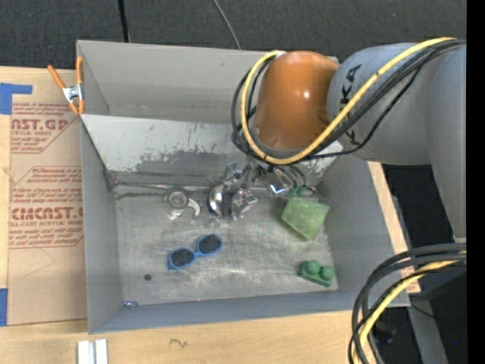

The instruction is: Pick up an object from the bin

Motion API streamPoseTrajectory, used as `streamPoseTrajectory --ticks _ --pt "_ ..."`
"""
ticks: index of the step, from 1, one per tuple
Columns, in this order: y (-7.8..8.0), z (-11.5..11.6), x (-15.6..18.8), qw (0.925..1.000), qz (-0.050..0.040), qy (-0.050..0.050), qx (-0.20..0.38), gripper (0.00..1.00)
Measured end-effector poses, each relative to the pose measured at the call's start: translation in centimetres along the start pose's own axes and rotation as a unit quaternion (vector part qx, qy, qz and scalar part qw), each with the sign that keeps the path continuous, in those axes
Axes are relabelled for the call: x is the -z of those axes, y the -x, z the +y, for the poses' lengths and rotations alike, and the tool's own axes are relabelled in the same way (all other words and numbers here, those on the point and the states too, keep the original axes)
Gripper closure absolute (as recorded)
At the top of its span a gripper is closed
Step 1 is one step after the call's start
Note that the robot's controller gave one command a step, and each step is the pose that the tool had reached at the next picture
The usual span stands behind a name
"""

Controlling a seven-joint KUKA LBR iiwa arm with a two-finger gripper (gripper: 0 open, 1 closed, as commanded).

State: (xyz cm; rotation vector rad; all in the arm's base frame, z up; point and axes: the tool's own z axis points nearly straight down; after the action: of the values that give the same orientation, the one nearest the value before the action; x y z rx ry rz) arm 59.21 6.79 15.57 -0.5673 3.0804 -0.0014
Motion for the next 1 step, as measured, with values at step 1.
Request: streamPoseTrajectory --ticks 1 --pt "0.36 0.45 -0.23 1.0000 0.0032 0.002 0.000 1.00"
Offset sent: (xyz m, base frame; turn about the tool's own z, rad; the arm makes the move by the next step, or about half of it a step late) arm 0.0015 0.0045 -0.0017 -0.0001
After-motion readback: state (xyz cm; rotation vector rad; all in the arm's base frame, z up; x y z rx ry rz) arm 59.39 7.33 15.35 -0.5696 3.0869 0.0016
